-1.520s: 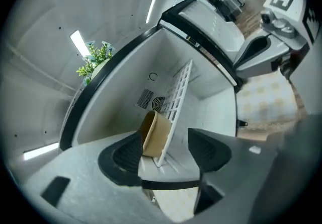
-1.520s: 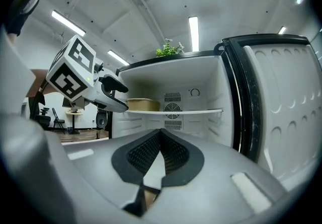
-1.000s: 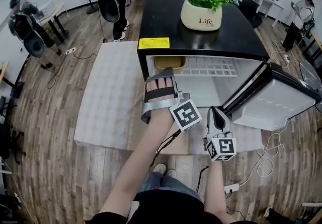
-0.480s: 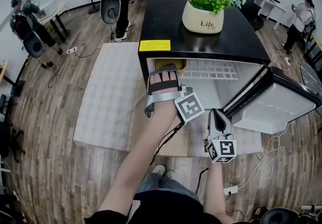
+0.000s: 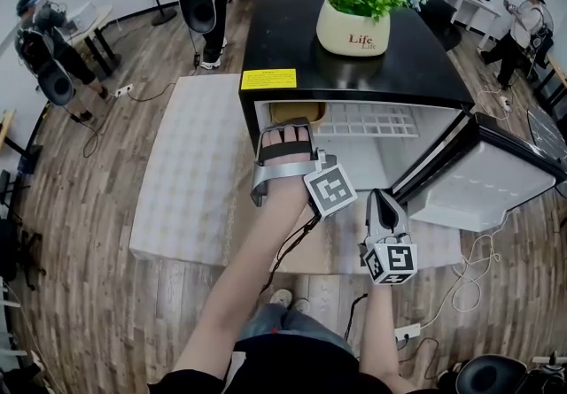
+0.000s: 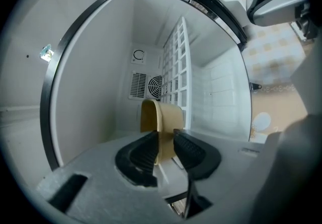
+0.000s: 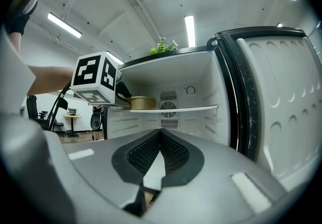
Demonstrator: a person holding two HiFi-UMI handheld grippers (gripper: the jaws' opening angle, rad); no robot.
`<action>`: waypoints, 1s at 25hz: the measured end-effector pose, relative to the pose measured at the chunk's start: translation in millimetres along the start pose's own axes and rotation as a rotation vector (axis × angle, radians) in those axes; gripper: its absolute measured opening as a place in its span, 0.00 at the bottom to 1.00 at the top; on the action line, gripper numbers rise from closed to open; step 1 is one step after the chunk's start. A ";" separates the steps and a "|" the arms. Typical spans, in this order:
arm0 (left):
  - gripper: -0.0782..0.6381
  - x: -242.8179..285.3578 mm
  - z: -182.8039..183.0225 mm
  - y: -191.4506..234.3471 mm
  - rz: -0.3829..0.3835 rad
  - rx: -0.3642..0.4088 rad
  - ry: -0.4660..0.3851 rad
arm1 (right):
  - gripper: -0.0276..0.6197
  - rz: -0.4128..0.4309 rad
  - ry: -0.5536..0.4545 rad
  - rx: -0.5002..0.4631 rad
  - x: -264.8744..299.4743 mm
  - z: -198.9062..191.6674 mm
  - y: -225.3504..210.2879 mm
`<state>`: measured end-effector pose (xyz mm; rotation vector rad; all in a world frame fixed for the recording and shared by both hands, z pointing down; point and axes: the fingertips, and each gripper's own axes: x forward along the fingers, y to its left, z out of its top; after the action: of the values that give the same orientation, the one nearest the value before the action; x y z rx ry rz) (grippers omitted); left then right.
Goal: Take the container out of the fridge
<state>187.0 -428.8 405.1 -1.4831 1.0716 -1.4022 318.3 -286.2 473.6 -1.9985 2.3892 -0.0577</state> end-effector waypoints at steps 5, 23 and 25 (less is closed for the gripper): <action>0.21 -7.2 0.9 2.1 0.001 -0.013 -0.025 | 0.05 -0.003 -0.002 0.004 -2.3 -1.3 2.3; 0.13 -46.5 7.9 -25.8 -0.105 -0.090 -0.179 | 0.05 -0.044 -0.013 0.005 -23.4 5.7 9.0; 0.13 -51.6 8.0 -31.9 -0.122 -0.097 -0.190 | 0.05 -0.052 -0.014 0.003 -26.5 6.4 8.2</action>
<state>195.4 -369.8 419.0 -1.7396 0.9548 -1.2766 315.2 -258.8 466.7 -2.0533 2.3272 -0.0483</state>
